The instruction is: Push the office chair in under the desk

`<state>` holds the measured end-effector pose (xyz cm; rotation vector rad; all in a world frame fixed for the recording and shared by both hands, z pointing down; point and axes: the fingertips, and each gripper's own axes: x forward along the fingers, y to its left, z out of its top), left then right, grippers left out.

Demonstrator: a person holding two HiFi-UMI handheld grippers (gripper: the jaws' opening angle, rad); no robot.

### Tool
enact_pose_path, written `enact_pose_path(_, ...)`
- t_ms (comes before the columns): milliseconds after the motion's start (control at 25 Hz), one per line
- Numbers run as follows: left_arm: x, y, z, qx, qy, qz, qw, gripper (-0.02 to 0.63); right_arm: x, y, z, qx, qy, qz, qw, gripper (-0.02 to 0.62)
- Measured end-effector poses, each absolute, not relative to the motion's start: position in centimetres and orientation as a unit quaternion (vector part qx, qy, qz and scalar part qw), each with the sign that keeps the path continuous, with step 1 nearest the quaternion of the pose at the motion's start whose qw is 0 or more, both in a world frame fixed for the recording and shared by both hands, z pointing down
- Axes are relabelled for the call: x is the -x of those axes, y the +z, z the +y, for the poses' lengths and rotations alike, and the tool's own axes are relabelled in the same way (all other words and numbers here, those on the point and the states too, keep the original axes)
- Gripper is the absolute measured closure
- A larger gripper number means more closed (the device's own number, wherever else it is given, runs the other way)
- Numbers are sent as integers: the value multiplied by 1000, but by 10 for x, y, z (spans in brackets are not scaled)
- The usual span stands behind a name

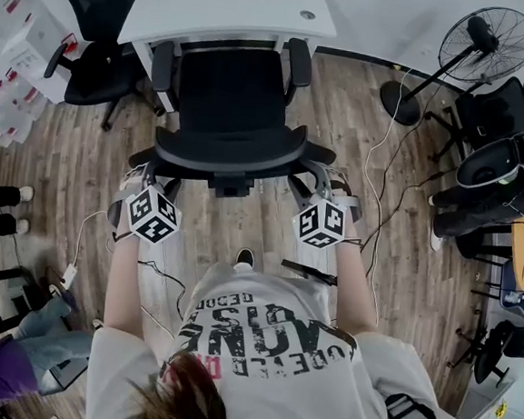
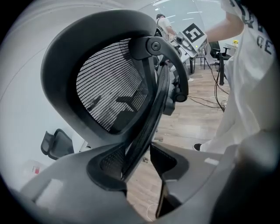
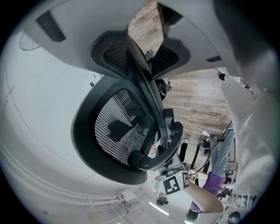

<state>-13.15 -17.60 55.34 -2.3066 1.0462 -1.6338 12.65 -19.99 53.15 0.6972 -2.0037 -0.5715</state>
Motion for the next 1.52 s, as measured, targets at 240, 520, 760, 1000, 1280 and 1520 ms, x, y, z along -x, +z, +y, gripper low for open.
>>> enact_pose_path(240, 133, 552, -192, 762, -546, 342, 65, 425, -125, 530, -217, -282, -232, -812, 455, 425)
enact_pose_path(520, 138, 553, -210, 761, -546, 343, 72, 424, -120, 532, -236, -285, -229, -810, 458, 425)
enact_pose_path(760, 145, 554, -227, 759, -545, 345, 94, 423, -112, 532, -250, -292, -218, -809, 462, 425)
enact_pose_path(1000, 158, 554, -246, 762, -544, 338, 98, 423, -100, 531, -266, -295, -208, -809, 463, 425)
enact_pose_path(1280, 176, 554, -272, 761, -546, 335, 98, 423, -82, 531, -288, -301, -205, -809, 461, 425)
enact_pose_path(1520, 182, 554, -284, 760, -546, 337, 103, 422, -76, 530, -296, -308, -206, -809, 457, 425)
